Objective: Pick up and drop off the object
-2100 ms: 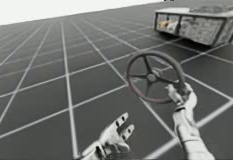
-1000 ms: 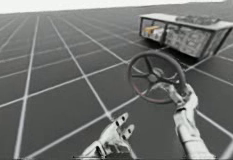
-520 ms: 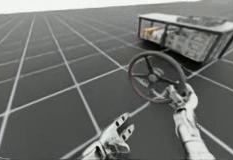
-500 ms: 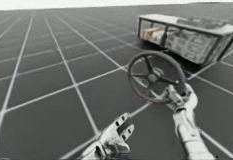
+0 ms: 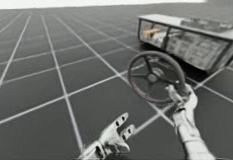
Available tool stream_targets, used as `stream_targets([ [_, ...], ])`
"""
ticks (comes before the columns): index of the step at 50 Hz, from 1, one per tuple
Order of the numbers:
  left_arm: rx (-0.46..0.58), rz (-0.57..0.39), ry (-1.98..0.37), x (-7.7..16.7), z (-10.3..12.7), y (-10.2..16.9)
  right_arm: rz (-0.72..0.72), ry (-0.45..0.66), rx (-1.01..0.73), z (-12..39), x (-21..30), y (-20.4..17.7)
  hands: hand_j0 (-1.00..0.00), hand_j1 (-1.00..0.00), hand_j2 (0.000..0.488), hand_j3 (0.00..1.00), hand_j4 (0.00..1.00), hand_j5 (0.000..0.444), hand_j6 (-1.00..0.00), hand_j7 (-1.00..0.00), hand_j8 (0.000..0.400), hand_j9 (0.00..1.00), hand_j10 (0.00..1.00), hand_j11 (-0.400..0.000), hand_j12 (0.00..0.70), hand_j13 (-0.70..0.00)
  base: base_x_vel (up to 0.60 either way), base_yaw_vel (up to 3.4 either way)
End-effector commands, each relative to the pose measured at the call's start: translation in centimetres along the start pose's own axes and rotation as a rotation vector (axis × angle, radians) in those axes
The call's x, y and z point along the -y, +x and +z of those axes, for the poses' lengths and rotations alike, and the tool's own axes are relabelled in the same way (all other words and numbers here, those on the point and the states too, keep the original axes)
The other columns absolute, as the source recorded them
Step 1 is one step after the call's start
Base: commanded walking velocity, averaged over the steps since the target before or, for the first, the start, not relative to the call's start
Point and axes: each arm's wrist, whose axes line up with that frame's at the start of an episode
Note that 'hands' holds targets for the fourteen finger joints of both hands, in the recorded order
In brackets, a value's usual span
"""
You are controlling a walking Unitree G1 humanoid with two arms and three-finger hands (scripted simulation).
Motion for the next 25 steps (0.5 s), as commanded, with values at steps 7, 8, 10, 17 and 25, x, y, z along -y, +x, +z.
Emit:
stream_targets([
  [7,0.004,-0.004,0.016,0.40,0.18,-0.06,0.023,0.031,0.034,0.92,-0.53,0.07,0.00,0.00,0.000,1.00,1.00,0.000,0.00,0.00,0.000,1.00,1.00,-0.400,0.000,-0.700,0.59,0.01],
  [8,0.004,-0.004,0.016,0.40,0.18,-0.06,0.023,0.031,0.034,0.92,-0.53,0.07,0.00,0.00,0.000,1.00,1.00,0.000,0.00,0.00,0.000,1.00,1.00,-0.400,0.000,-0.700,0.58,0.03],
  [10,0.004,-0.004,0.016,0.40,0.18,-0.06,0.023,0.031,0.034,0.92,-0.53,0.07,0.00,0.00,0.000,1.00,1.00,0.000,0.00,0.00,0.000,1.00,1.00,-0.400,0.000,-0.700,0.57,0.05],
  [17,0.004,-0.004,0.016,0.40,0.18,-0.06,0.023,0.031,0.034,0.92,-0.53,0.07,0.00,0.00,0.000,1.00,1.00,0.000,0.00,0.00,0.000,1.00,1.00,-0.400,0.000,-0.700,0.57,0.05],
  [25,0.004,-0.004,0.016,0.40,0.18,-0.06,0.023,0.031,0.034,0.92,-0.53,0.07,0.00,0.00,0.000,1.00,1.00,0.000,0.00,0.00,0.000,1.00,1.00,-0.400,0.000,-0.700,0.59,0.02],
])
